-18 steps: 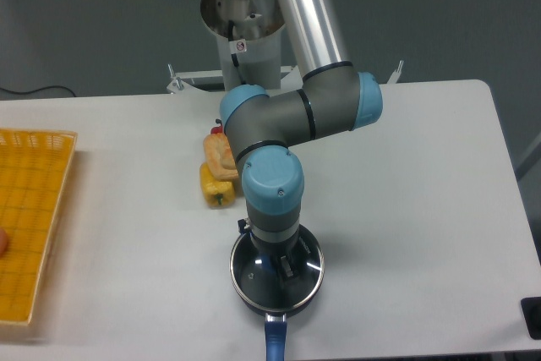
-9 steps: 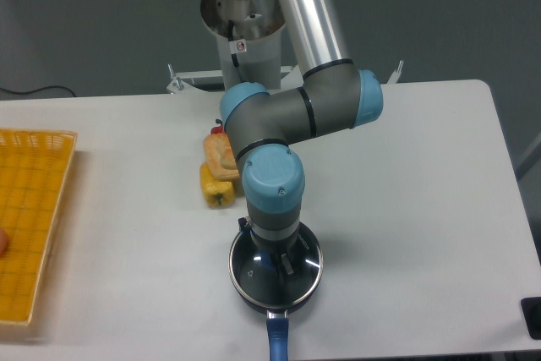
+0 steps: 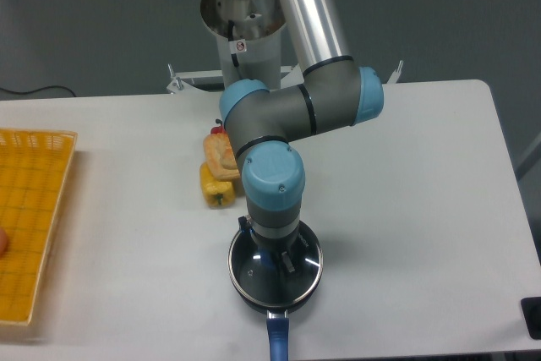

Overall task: Open the lid
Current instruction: 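Lift the glass lid up off the saucepan and move it aside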

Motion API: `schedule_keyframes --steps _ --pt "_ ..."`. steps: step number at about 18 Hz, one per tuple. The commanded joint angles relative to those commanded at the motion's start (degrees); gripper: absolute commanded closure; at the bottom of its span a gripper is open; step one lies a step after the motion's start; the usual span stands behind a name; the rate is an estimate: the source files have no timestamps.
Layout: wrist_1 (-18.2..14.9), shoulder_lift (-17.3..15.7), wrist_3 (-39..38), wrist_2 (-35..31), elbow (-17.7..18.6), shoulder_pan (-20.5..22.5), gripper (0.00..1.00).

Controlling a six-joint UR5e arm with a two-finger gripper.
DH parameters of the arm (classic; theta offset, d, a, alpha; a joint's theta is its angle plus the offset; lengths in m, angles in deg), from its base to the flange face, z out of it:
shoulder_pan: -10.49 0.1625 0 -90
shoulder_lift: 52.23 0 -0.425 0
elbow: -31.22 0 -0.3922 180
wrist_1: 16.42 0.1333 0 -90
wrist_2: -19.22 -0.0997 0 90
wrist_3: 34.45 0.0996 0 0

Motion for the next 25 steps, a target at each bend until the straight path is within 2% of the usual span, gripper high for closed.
schedule_keyframes --steps 5,9,14,19,25 --pt "-1.93 -1.32 -0.18 -0.79 0.0 0.17 0.4" --pt "-7.11 -4.21 0.35 -2.81 0.0 2.02 0.4" --pt "-11.77 -7.03 1.58 -3.6 0.44 4.3 0.4" --pt "-11.96 -7.82 5.35 -4.92 0.7 6.15 0.4" --pt "-11.78 -8.26 11.16 -4.92 0.88 10.72 0.4"
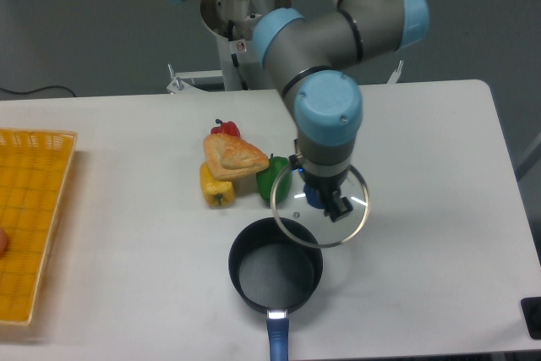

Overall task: Open the lid
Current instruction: 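Lift the glass lid up off the saucepan and move it aside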

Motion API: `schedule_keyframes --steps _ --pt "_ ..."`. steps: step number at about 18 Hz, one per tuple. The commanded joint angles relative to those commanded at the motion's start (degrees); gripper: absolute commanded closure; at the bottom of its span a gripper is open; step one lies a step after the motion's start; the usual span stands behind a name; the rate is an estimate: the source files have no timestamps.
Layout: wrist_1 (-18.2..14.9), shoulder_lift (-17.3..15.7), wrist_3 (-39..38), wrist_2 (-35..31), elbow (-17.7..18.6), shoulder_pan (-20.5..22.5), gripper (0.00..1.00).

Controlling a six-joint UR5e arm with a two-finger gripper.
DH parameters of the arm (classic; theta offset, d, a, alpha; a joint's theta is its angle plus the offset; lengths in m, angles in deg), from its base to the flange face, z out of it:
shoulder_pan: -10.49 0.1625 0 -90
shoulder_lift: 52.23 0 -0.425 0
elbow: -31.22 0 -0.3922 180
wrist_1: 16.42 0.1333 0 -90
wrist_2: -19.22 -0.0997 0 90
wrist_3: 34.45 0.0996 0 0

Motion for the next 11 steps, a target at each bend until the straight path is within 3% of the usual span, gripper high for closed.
schedule_keyframes --steps 11 --pt "1.41 0.62 3.42 0.7 0.88 4.57 0.4"
